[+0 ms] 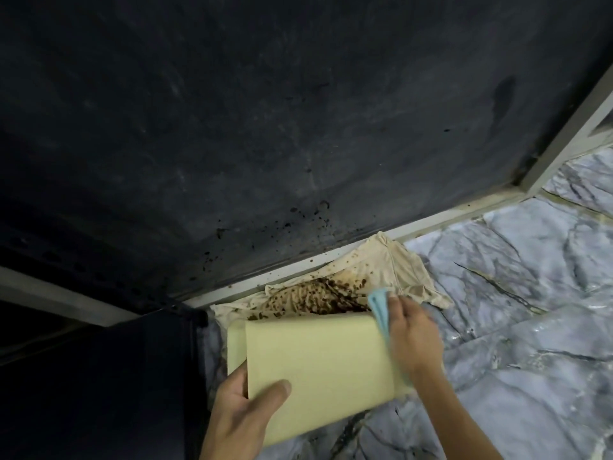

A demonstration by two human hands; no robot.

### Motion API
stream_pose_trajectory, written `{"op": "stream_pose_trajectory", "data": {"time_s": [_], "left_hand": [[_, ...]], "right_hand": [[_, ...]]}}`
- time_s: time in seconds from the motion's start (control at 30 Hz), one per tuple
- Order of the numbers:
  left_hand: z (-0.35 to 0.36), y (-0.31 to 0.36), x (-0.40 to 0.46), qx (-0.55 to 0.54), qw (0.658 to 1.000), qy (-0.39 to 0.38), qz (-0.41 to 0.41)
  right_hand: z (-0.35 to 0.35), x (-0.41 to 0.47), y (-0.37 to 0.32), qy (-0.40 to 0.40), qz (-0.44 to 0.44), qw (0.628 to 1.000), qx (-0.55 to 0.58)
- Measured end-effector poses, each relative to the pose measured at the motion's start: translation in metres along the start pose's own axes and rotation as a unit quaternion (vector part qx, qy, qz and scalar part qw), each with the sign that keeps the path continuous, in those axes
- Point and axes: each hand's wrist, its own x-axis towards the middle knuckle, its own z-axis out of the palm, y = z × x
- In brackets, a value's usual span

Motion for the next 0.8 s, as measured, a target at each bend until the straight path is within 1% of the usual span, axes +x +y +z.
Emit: {"op": "stream_pose_trajectory", "data": {"time_s": [0.03, 0.07, 0.17, 0.23, 0.3, 0.33, 0.4, 0.43, 0.47, 0.53, 0.63, 0.73, 0.77, 0.8], "left_hand": [[0.001, 0.004, -0.005, 0.018, 1.000, -0.012, 0.004], [0.003, 0.011, -0.010, 0.042, 0.999, -0.026, 0.014], [0.010, 0.035, -0.019, 0.140, 0.986, -0.060, 0.065], [0.016, 0.049, -0.016, 0.215, 0.969, -0.078, 0.089], [0.026, 0.058, -0.007, 0.308, 0.938, -0.103, 0.124], [0.032, 0.059, -0.002, 0.354, 0.916, -0.117, 0.149], [0.043, 0.062, 0.005, 0.467, 0.854, -0.135, 0.185], [0.047, 0.064, 0.009, 0.518, 0.823, -0.135, 0.191], [0.049, 0.066, 0.011, 0.552, 0.800, -0.133, 0.193], [0.055, 0.069, 0.016, 0.583, 0.775, -0.135, 0.202], [0.062, 0.066, 0.025, 0.602, 0.754, -0.144, 0.222], [0.068, 0.068, 0.030, 0.625, 0.726, -0.129, 0.257], [0.069, 0.069, 0.034, 0.629, 0.722, -0.117, 0.265], [0.069, 0.071, 0.036, 0.627, 0.725, -0.100, 0.266]], "right_hand": [[-0.003, 0.008, 0.009, 0.000, 0.053, 0.997, 0.060], [-0.006, 0.012, 0.016, -0.003, 0.083, 0.991, 0.102], [-0.012, 0.018, 0.023, -0.009, 0.108, 0.979, 0.172], [-0.020, 0.019, 0.016, 0.026, 0.142, 0.962, 0.233], [-0.032, 0.022, 0.006, 0.061, 0.168, 0.940, 0.292], [-0.041, 0.023, 0.003, 0.064, 0.172, 0.929, 0.321], [-0.059, 0.024, -0.008, 0.064, 0.164, 0.920, 0.349], [-0.068, 0.022, -0.015, 0.063, 0.149, 0.924, 0.348], [-0.076, 0.020, -0.022, 0.055, 0.128, 0.930, 0.340], [-0.088, 0.012, -0.041, 0.042, 0.077, 0.951, 0.298], [-0.094, -0.001, -0.063, 0.016, -0.049, 0.972, 0.231], [-0.099, -0.008, -0.079, 0.029, -0.168, 0.975, 0.142], [-0.101, -0.010, -0.084, 0.025, -0.199, 0.974, 0.110], [-0.102, -0.011, -0.089, 0.014, -0.225, 0.971, 0.082]]}}
